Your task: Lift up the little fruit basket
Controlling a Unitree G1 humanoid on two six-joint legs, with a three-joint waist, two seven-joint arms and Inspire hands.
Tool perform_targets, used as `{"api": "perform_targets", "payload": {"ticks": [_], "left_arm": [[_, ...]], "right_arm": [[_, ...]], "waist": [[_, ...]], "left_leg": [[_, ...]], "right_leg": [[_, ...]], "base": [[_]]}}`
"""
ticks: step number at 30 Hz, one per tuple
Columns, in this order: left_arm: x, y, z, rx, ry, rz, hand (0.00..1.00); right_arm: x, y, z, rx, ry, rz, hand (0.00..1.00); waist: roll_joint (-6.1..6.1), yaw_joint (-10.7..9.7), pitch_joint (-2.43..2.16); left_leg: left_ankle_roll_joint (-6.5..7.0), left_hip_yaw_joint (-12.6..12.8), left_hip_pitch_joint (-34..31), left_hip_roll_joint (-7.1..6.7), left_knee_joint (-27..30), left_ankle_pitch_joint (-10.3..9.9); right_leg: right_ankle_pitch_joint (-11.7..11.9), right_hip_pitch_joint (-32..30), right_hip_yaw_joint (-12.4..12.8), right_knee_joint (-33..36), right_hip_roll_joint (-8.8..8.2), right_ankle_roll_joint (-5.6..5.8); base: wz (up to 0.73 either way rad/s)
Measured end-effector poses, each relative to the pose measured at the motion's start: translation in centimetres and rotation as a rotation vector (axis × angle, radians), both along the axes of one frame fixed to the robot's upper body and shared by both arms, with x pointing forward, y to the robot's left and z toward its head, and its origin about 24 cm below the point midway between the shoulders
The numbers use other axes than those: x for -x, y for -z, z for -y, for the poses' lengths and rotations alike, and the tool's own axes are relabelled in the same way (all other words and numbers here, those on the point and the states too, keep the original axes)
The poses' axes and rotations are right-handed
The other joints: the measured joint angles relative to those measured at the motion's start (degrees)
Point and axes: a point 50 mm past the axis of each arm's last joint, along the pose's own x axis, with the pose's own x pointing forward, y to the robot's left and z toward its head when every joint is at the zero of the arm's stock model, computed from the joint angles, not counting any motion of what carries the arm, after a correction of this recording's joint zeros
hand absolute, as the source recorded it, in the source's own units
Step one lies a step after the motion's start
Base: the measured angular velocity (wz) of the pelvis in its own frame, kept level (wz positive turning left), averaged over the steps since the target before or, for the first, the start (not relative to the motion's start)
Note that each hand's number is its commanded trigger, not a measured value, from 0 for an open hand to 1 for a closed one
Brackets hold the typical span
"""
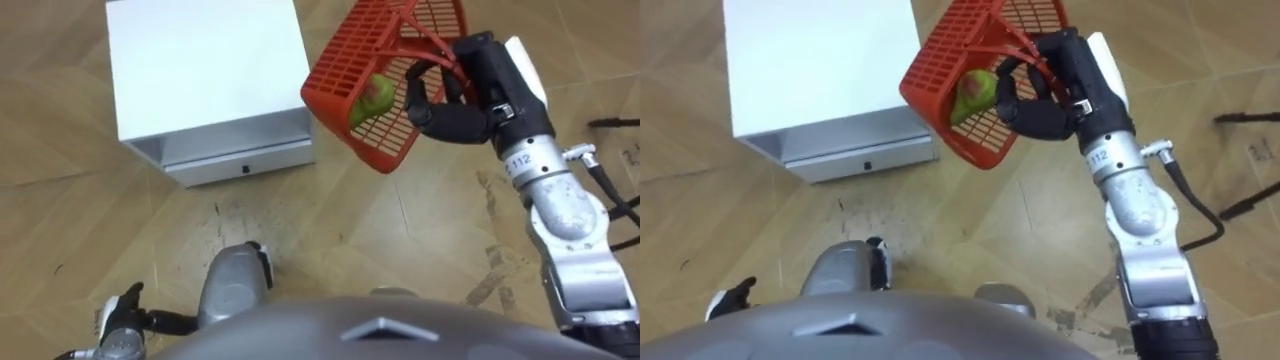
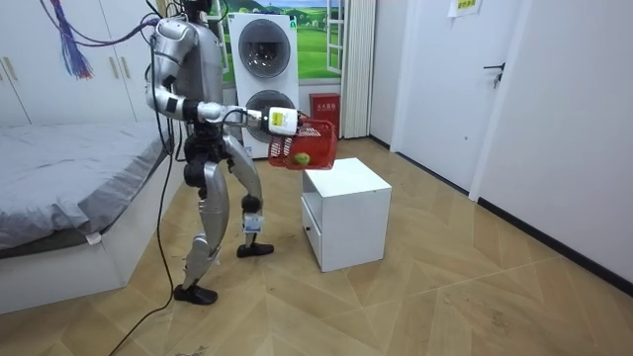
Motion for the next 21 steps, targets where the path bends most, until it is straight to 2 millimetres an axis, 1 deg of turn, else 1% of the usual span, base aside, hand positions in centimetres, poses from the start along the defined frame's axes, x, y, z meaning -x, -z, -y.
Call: {"api": "perform_targets", "payload": {"ticks": [1, 2, 3, 4, 5, 6, 7, 8, 9, 10, 11, 12, 13, 14, 15, 16, 17, 18, 19, 20, 21], "left_arm": [[-0.2, 0.0, 0.1, 0.001, 0.013, -0.001, 0.00], [-0.8, 0.2, 0.5, 0.008, 0.031, 0.001, 0.00], [-1.5, 0.2, 0.6, 0.010, 0.034, 0.016, 0.00], [-1.6, 0.2, 0.5, 0.009, 0.028, 0.020, 0.00], [-1.5, 0.1, 0.3, 0.002, 0.011, 0.020, 0.00], [-1.5, 0.0, 0.1, -0.004, 0.001, 0.017, 0.00], [-1.8, 0.0, 0.0, -0.007, 0.002, 0.025, 0.00], [-2.2, -0.1, -0.1, -0.010, 0.005, 0.033, 0.00], [-2.9, -0.2, -0.2, -0.019, 0.011, 0.047, 0.00], [-3.4, -0.3, -0.3, -0.026, 0.013, 0.060, 0.00], [-4.4, -0.5, -0.4, -0.035, 0.012, 0.088, 0.00], [-5.2, -0.6, -0.2, -0.045, 0.015, 0.119, 0.00], [-5.7, -0.8, -0.2, -0.055, 0.021, 0.139, 0.00], [-5.9, -0.8, -0.3, -0.058, 0.024, 0.147, 0.00], [-6.4, -1.0, -0.4, -0.066, 0.029, 0.162, 0.00], [-6.6, -1.1, -0.5, -0.069, 0.031, 0.169, 0.00], [-6.8, -1.1, -0.6, -0.073, 0.033, 0.175, 0.00], [-6.7, -1.0, -0.2, -0.062, 0.032, 0.175, 0.00], [-6.5, -0.9, -0.1, -0.057, 0.031, 0.173, 0.00], [-6.2, -0.9, -0.1, -0.057, 0.029, 0.169, 0.00], [-5.8, -0.8, -0.1, -0.057, 0.028, 0.160, 0.00]], "right_arm": [[-0.1, -0.1, 0.0, 0.001, 0.000, 0.004, 1.00], [-0.2, -0.2, 0.2, 0.005, 0.008, 0.011, 1.00], [-0.6, -0.1, -0.1, 0.002, 0.003, 0.007, 1.00], [-0.8, 0.0, -0.4, -0.001, -0.011, 0.000, 1.00], [-0.8, 0.3, -1.2, -0.011, -0.041, -0.015, 1.00], [-0.7, 0.4, -1.7, -0.015, -0.065, -0.023, 1.00], [-0.7, 0.4, -1.8, -0.016, -0.069, -0.024, 1.00], [-0.7, 0.4, -1.7, -0.012, -0.066, -0.022, 1.00], [-0.8, 0.6, -1.5, -0.013, -0.050, -0.025, 1.00], [-0.9, 0.8, -1.5, -0.016, -0.045, -0.033, 1.00], [-0.8, 1.1, -1.5, -0.020, -0.044, -0.047, 1.00], [-0.6, 1.1, -1.6, -0.022, -0.049, -0.058, 1.00], [-0.7, 1.2, -1.6, -0.022, -0.050, -0.064, 1.00], [-0.8, 1.2, -1.7, -0.023, -0.049, -0.065, 1.00], [-0.9, 1.1, -1.9, -0.028, -0.047, -0.064, 1.00], [-0.9, 1.1, -2.0, -0.032, -0.046, -0.062, 1.00], [-1.0, 1.2, -2.3, -0.041, -0.044, -0.061, 1.00], [-0.9, 1.4, -2.4, -0.044, -0.042, -0.071, 1.00], [-0.9, 1.5, -2.5, -0.047, -0.040, -0.077, 1.00], [-1.2, 1.5, -3.2, -0.059, -0.056, -0.075, 1.00], [-1.4, 1.4, -3.8, -0.066, -0.080, -0.071, 1.00]], "waist": [[-0.22, 0.01, -0.01], [-0.13, -0.06, -0.06], [-0.31, 0.53, 0.15], [-0.25, 1.33, 0.20], [-0.07, 1.70, 0.28], [0.36, 2.09, 0.50], [0.58, 1.93, 0.52], [1.18, 1.32, 0.40], [1.25, 0.82, 0.26], [1.07, 1.01, 0.31], [1.28, 2.22, 0.42], [1.89, 2.59, 0.47], [2.80, 2.72, 0.84], [3.16, 2.82, 0.80], [3.38, 2.71, 0.73], [3.31, 2.50, 0.75], [2.35, 2.50, 0.57], [3.08, 2.46, 0.11], [3.22, 2.78, -0.21], [2.90, 3.79, 0.13], [2.58, 3.86, 0.39]], "left_leg": [[0.29, 0.07, -0.04, -0.81, -0.37, -0.18], [0.97, 0.24, 0.16, -2.16, -1.12, -0.73], [1.93, 1.49, 0.56, -2.54, -0.66, -1.22], [2.28, 2.04, 0.72, -2.41, -0.06, -1.62], [3.19, 3.44, 0.80, -2.00, 2.69, -2.17], [4.20, 4.83, 1.69, -2.05, 4.40, -3.18], [4.60, 5.13, 2.58, -2.24, 4.06, -3.91], [4.95, 5.26, 5.04, -2.38, 2.35, -6.25], [4.91, 5.51, 6.73, -2.99, 0.08, -7.74], [5.23, 5.39, 7.26, -3.28, -0.40, -7.95], [5.33, 4.93, 8.17, -3.28, -1.16, -8.14], [5.24, 3.64, 9.19, -2.79, -2.11, -8.07], [4.82, 1.89, 10.34, -2.17, -3.39, -7.82], [4.54, 1.11, 10.56, -1.87, -3.85, -7.64], [3.98, 0.84, 11.48, -1.14, -5.02, -7.32], [3.82, 0.87, 12.13, -0.99, -5.51, -7.23], [3.58, 1.21, 13.10, -1.25, -5.40, -7.35], [2.00, 0.90, 14.16, -0.27, -4.96, -8.27], [1.66, 0.79, 14.68, 0.11, -5.18, -8.08], [0.19, 0.59, 15.09, 1.09, -4.85, -7.09], [-0.18, 0.21, 15.14, 1.66, -6.85, -6.83]], "right_leg": [[-0.10, 0.00, 1.20, -0.06, -0.51, 0.19], [-0.18, -0.13, 2.97, 0.12, -1.44, 0.41], [0.58, -1.48, 4.38, 1.64, -2.17, 1.77], [1.39, -1.97, 4.96, 2.77, -2.25, 2.34], [3.47, -1.76, 5.08, 5.02, -2.40, 2.39], [6.08, -2.49, 4.50, 10.37, -2.81, 2.16], [7.66, -3.65, 3.85, 13.91, -3.10, 2.03], [12.06, -6.56, 3.17, 21.80, -4.16, 1.56], [17.22, -9.47, 2.80, 28.59, -5.36, 1.24], [18.83, -11.04, 2.98, 31.36, -5.96, 1.33], [17.01, -14.52, 3.35, 35.87, -6.02, 1.40], [13.58, -18.14, 2.49, 37.23, -5.29, 1.65], [11.07, -21.09, 2.16, 34.41, -3.84, 1.61], [10.39, -22.50, 1.92, 31.64, -2.90, 1.38], [10.36, -24.19, 2.08, 23.57, -1.44, 0.71], [10.79, -24.39, 1.69, 18.31, -1.02, 0.37], [13.56, -23.94, 0.48, 7.51, -0.76, -0.39], [16.46, -22.67, -0.38, 5.31, 0.24, -0.71], [16.78, -21.53, -0.76, 4.07, 1.03, -1.11], [17.21, -18.65, -0.56, 0.67, 2.49, -1.75], [18.09, -16.70, -0.31, -2.18, 3.49, -2.00]], "base": [[0.52], [0.48], [0.26], [-0.07], [-0.10], [0.10], [0.35], [0.60], [0.57], [0.31], [0.05], [0.00], [0.03], [0.05], [0.13], [0.26], [0.40], [0.27], [0.00], [-0.17], [-0.06]]}}
